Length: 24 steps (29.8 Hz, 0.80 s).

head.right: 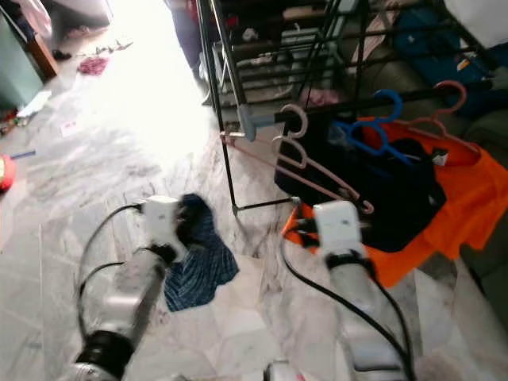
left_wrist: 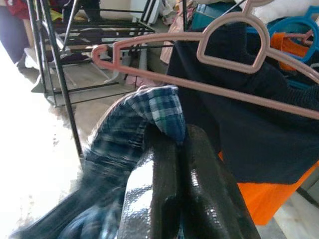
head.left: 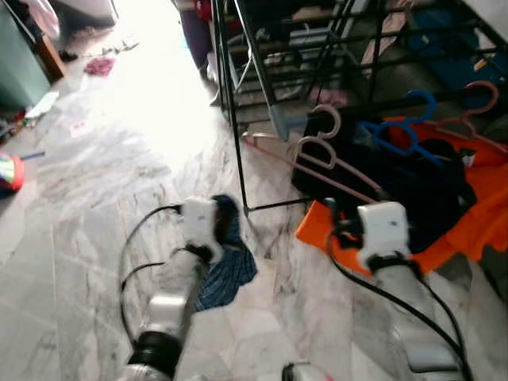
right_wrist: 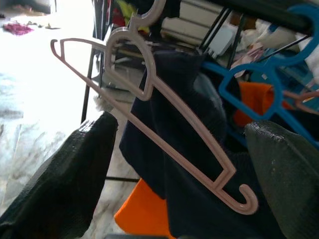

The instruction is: Hang hanger

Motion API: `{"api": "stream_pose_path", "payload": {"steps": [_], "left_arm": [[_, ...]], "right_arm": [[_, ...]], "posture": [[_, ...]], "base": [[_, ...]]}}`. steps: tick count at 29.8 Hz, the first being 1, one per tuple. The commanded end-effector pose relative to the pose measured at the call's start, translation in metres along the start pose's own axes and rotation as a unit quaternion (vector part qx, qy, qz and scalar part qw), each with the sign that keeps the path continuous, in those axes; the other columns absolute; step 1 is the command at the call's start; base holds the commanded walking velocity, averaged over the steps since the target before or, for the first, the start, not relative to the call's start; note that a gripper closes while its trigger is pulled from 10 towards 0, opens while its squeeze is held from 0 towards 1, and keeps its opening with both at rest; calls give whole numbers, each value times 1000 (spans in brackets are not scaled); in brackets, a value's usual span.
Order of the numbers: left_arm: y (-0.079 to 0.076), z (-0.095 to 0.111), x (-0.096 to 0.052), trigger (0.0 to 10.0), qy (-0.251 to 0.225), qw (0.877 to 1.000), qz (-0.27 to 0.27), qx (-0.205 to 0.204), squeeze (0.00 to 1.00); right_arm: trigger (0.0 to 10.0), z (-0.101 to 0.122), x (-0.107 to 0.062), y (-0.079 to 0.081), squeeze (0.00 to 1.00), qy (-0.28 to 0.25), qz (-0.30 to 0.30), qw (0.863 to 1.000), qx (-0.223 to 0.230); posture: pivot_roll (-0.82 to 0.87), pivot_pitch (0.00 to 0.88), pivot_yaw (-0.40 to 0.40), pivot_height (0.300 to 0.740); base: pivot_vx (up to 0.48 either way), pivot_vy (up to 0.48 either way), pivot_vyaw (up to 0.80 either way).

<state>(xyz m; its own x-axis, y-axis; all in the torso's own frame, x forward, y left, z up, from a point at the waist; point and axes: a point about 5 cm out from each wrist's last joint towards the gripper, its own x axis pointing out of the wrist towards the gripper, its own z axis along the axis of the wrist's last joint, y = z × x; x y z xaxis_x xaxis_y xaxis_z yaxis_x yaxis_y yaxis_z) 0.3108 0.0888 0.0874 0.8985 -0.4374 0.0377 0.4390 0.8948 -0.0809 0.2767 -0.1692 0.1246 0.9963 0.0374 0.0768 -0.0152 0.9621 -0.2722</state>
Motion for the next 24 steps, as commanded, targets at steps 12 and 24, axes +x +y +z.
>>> {"api": "stream_pose_path", "payload": {"steps": [12,24], "left_arm": [[7,-4,-5,10000,13,1000,13,-6,0],[8,-5,-7,10000,10,999,23,-21,0]], "right_arm": [[10000,-1,-3,5,0,4,4,1000,-7],[10000,-1,-2,5,0,6,13,1000,-14]], "posture": [[-145,166,26,740],[-149,167,15,740]], "base": [[0,-63,0],[0,-105,0]]}}
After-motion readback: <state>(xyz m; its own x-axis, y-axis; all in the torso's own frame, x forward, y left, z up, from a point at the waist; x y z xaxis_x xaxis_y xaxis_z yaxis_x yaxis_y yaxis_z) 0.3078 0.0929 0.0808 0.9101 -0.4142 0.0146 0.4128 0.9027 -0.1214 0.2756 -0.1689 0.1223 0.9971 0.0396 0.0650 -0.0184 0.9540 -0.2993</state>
